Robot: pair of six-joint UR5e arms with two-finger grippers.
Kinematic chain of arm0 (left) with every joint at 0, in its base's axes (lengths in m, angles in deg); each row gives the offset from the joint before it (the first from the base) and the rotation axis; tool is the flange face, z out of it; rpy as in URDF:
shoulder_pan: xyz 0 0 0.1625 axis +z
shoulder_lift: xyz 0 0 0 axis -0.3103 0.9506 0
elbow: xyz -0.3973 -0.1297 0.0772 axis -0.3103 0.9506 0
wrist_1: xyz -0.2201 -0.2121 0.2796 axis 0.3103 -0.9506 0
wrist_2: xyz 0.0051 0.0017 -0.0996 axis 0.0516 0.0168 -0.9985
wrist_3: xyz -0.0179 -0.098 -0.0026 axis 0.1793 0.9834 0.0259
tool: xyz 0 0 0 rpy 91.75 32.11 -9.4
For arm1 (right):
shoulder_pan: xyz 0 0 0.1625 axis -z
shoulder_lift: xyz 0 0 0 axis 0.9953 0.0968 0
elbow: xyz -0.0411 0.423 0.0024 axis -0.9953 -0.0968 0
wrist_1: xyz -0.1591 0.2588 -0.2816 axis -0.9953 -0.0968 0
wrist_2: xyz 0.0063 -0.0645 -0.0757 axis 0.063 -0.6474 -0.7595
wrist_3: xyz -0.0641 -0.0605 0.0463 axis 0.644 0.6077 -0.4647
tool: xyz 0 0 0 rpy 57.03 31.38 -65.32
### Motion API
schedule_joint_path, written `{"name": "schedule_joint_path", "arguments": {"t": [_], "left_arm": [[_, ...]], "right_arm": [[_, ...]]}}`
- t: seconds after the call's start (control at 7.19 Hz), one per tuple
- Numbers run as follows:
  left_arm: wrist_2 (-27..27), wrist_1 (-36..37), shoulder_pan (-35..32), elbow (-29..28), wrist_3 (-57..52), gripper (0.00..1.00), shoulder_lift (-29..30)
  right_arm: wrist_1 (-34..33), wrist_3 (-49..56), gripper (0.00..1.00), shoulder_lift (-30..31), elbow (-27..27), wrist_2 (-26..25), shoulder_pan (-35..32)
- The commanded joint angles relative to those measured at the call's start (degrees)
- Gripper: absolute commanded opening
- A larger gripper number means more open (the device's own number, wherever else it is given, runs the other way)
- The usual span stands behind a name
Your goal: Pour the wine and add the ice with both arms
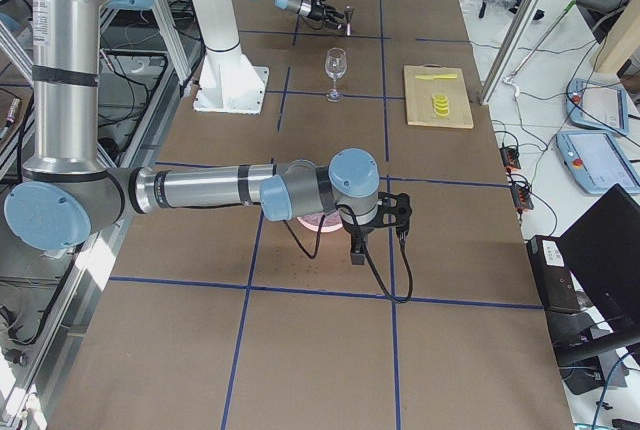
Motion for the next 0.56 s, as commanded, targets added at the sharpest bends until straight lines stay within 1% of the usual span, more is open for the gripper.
{"name": "schedule_joint_path", "arguments": {"t": [0.0,0.42], "left_arm": [[0.15,-0.08,-0.54,-1.55,0.00,0.83,2.05],[0.15,-0.16,-1.95,-2.27,0.00,0.82,2.25]], "right_arm": [[0.09,-3.68,1.00,-0.01,2.21,-0.13,2.47],[0.17,-9.05,1.00,-0.01,5.29,-0.30,5.99]]}}
